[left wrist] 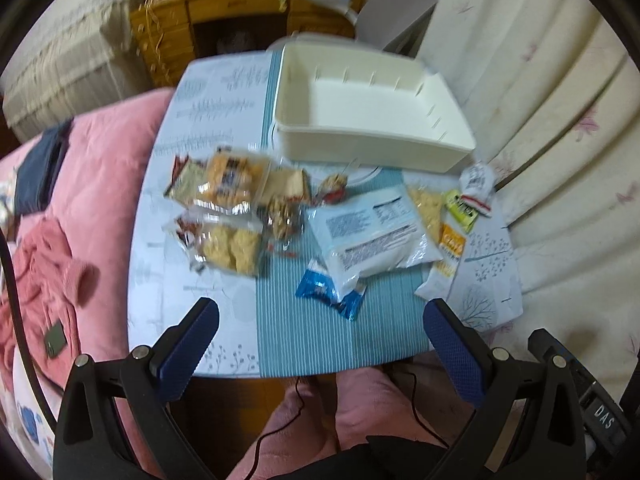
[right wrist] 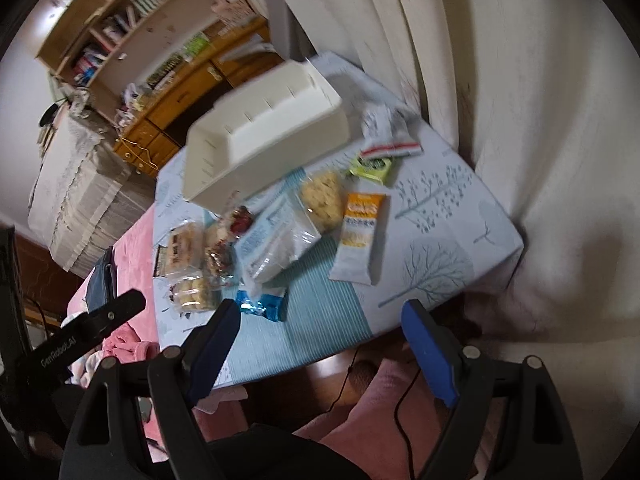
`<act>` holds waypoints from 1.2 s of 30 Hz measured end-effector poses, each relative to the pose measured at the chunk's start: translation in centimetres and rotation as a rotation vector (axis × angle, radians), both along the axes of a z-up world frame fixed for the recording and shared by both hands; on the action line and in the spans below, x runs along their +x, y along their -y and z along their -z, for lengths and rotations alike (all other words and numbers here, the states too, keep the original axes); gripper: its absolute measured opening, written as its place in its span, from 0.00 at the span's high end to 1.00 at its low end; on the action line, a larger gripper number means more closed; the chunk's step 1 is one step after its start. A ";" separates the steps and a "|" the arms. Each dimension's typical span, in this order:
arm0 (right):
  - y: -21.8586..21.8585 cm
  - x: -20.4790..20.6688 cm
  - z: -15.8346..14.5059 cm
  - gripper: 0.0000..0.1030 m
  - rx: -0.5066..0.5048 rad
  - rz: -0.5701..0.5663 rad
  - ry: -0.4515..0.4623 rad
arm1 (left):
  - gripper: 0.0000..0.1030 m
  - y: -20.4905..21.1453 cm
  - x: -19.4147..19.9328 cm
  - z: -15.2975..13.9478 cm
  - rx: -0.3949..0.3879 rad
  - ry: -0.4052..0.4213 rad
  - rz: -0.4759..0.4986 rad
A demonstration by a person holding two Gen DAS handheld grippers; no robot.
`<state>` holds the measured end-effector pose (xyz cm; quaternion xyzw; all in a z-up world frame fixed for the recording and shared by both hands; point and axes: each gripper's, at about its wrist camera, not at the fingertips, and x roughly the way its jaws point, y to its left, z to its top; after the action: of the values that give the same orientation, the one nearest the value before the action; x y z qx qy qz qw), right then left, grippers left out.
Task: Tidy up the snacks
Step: 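Grasp the blue candy with the left tool while the right grasps the orange OATS bar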
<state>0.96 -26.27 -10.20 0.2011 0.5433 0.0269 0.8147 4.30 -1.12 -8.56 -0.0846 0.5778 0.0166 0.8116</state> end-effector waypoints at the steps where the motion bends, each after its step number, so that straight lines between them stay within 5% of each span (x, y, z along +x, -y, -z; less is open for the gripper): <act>1: 0.4 0.5 0.5 0.19 0.014 0.007 -0.025 | 0.01 -0.1 0.3 0.6 -0.004 -0.019 -0.009; 15: 3.3 8.5 6.7 0.19 0.147 -0.014 -0.292 | 0.02 -0.9 4.8 9.7 -0.053 -0.322 -0.194; 36: 3.8 16.4 16.4 0.30 0.256 0.017 -0.709 | 0.05 0.2 8.7 19.1 -0.065 -0.428 -0.270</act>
<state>17.34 -30.03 -26.65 0.3028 0.7822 0.0164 0.5443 12.99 -1.30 -27.69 -0.1817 0.7200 0.1237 0.6582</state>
